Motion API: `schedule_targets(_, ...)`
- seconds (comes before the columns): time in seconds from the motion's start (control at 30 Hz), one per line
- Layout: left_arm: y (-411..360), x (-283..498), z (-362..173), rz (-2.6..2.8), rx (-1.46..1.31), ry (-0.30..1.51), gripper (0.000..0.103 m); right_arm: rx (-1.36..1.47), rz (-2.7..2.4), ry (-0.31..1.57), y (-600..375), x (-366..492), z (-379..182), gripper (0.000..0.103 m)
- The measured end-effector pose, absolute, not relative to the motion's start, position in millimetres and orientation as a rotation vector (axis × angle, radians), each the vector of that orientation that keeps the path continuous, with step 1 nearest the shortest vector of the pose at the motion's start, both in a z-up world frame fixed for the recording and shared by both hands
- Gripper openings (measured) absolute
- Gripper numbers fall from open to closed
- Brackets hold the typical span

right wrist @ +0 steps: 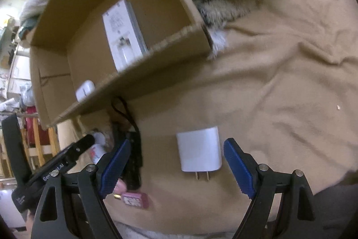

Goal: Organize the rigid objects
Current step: 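Grasp a white pill bottle with the left gripper while the right grasps the white plug, then carry the pill bottle and white plug over the box with both tools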

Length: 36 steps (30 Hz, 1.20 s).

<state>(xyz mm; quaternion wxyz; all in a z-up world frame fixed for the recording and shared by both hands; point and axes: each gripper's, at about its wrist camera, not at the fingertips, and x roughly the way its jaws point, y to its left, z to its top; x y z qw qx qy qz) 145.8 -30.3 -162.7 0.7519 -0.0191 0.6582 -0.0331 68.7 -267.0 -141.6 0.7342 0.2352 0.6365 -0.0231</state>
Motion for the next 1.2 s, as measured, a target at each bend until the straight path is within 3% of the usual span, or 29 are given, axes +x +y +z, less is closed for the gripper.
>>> schedule_targets(0.03, -32, 147, -164, -0.076, -0.037, 1.436, 0.074, 0.494, -0.047, 1.414, -262, 70, -145, 0.09)
schedule_targets(0.1, -35, 148, -168, -0.072, -0.025, 1.44, 0.062, 0.44, -0.036, 1.444, -251, 72, -152, 0.09)
schedule_targets(0.13, -36, 150, -172, -0.073, -0.029, 1.449, 0.049, 0.406, -0.04, 1.452, -247, 72, -154, 0.09)
schedule_targets(0.17, -36, 152, -176, -0.073, -0.033, 1.464, 0.043, 0.367, -0.045, 1.456, -242, 74, -156, 0.09)
schedule_targets(0.2, -35, 153, -180, -0.074, -0.035, 1.475, 0.043, 0.336, -0.051, 1.457, -240, 75, -158, 0.082)
schedule_targets(0.23, -34, 153, -180, -0.077, -0.042, 1.472, 0.043, 0.294, -0.06, 1.458, -237, 76, -159, 0.053)
schedule_targets(0.27, -33, 154, -178, -0.076, -0.056, 1.467, 0.043, 0.25, -0.063, 1.458, -234, 77, -160, 0.043)
schedule_targets(0.93, -1, 144, -169, 0.034, -0.01, 1.396, 0.043, 0.236, -0.003, 1.376, -227, 71, -139, 0.043)
schedule_targets(1.2, 16, 115, -152, 0.048, 0.0, 1.363, 0.043, 0.23, 0.1, 1.222, -208, 58, -92, 0.043)
